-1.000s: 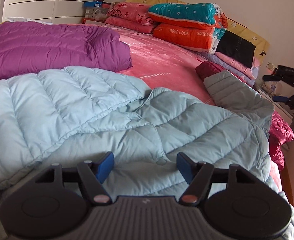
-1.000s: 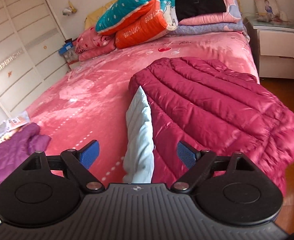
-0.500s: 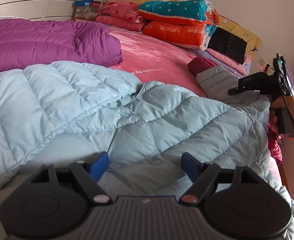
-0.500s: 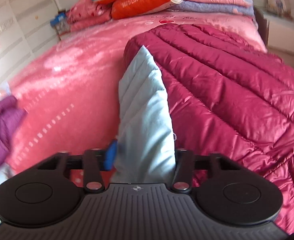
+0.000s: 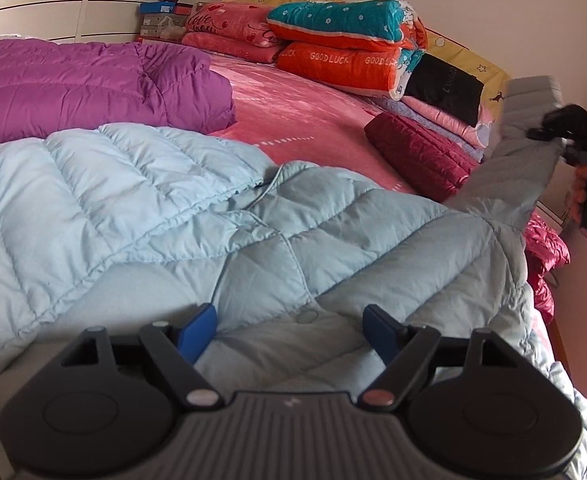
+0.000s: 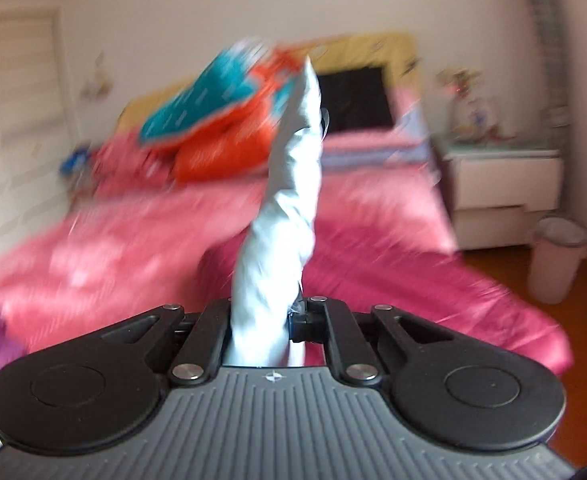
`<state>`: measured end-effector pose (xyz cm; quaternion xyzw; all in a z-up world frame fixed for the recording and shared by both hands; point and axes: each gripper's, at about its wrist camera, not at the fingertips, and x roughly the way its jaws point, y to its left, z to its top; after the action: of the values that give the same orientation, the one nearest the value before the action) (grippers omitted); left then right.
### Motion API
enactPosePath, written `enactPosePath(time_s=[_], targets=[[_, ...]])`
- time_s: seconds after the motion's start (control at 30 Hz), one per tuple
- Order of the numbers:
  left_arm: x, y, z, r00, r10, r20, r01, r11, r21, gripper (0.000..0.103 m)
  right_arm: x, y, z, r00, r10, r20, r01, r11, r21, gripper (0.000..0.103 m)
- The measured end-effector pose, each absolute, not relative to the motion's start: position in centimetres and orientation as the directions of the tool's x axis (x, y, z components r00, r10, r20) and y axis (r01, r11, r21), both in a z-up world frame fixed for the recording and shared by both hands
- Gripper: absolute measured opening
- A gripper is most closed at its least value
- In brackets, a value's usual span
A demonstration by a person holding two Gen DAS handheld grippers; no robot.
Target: Fold large clothes
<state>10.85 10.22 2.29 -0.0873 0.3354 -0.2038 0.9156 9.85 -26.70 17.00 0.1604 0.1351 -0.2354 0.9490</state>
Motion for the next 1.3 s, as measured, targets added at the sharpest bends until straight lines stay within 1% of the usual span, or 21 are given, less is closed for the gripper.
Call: enactPosePath(time_s=[0.1,0.2,0.27,0.4,0.47,0.5,0.53,0.57,0.63,0.7,0.77,0.8,0.87,1.0,1.07,1.13,1.23,1.3], targets=[[10.8,10.0,2.2,0.681,-0.452,-0.576,0.332,0.892,-0.308,0.080,6.4,-28.9,15.5,0.808,-0.476,-0.346,0.572,0.775,0.269,0.009],[10.6,9.4,2.1,0.674,-0.457,-0.580,0.352,0.889,-0.292,0.081,4.5,-30.5,12.2,0.741,-0.517,-0.428,0.646,0.722,0.247,0.009],[10.5,9.1,1.9,0.674,-0.450,-0.586,0.360,0.893,-0.272,0.081,3.8,-31.1,9.8,0.701,-0.527,-0.480,0.680,0.698,0.225,0.010],[10.7,9.1,1.8,0.674,-0.447,-0.588,0.359,0.894,-0.267,0.081,4.0,-30.7,7.9,0.694,-0.504,-0.514,0.679,0.696,0.234,0.011],[10.8,9.2,1.9,0.672,-0.452,-0.586,0.356,0.892,-0.279,0.081,4.0,-30.6,8.0,0.701,-0.490,-0.518,0.673,0.696,0.251,0.019],[10.9,9.3,2.0,0.672,-0.456,-0.584,0.354,0.890,-0.288,0.081,4.0,-30.9,8.1,0.706,-0.476,-0.525,0.668,0.694,0.269,0.020],[10.8,9.5,2.0,0.671,-0.462,-0.580,0.353,0.887,-0.298,0.081,4.6,-31.2,8.1,0.707,-0.458,-0.538,0.668,0.683,0.295,0.025],[10.7,9.6,2.2,0.671,-0.468,-0.575,0.352,0.884,-0.308,0.081,4.5,-31.7,8.1,0.709,-0.445,-0.546,0.669,0.670,0.322,0.039],[10.6,9.9,2.4,0.671,-0.478,-0.566,0.350,0.878,-0.326,0.081,4.4,-33.1,8.2,0.720,-0.425,-0.548,0.669,0.635,0.386,0.057],[10.4,10.3,2.8,0.678,-0.487,-0.550,0.349,0.872,-0.343,0.081,4.4,-33.7,8.0,0.723,-0.421,-0.547,0.675,0.599,0.431,0.055],[10.1,10.9,3.4,0.693,-0.497,-0.522,0.353,0.866,-0.354,0.081,4.8,-33.2,8.2,0.721,-0.438,-0.537,0.683,0.579,0.445,0.041],[9.9,11.2,3.6,0.702,-0.501,-0.507,0.357,0.863,-0.358,0.081,4.9,-32.9,8.6,0.722,-0.447,-0.528,0.683,0.582,0.442,0.039],[9.7,12.0,4.2,0.722,-0.500,-0.478,0.357,0.861,-0.362,0.081,5.0,-31.8,9.9,0.732,-0.469,-0.494,0.672,0.613,0.415,0.029],[9.5,13.7,5.0,0.762,-0.478,-0.436,0.324,0.865,-0.383,0.081,6.6,-26.9,13.9,0.793,-0.482,-0.373,0.584,0.776,0.239,0.028],[9.6,14.7,5.3,0.783,-0.459,-0.420,0.296,0.869,-0.397,0.081,7.1,-22.9,15.8,0.850,-0.429,-0.306,0.486,0.863,0.140,0.028],[9.7,15.7,5.6,0.804,-0.433,-0.408,0.265,0.874,-0.407,0.081,7.4,-19.0,17.2,0.907,-0.327,-0.264,0.360,0.929,0.087,0.028],[9.8,17.4,5.9,0.833,-0.396,-0.387,0.218,0.877,-0.428,0.081,7.4,-13.2,18.4,0.960,-0.155,-0.231,0.167,0.986,0.030,0.028],[9.8,18.5,6.1,0.848,-0.369,-0.381,0.185,0.878,-0.441,0.081,7.0,-9.6,18.1,0.970,-0.049,-0.237,0.051,0.999,0.002,0.028]])
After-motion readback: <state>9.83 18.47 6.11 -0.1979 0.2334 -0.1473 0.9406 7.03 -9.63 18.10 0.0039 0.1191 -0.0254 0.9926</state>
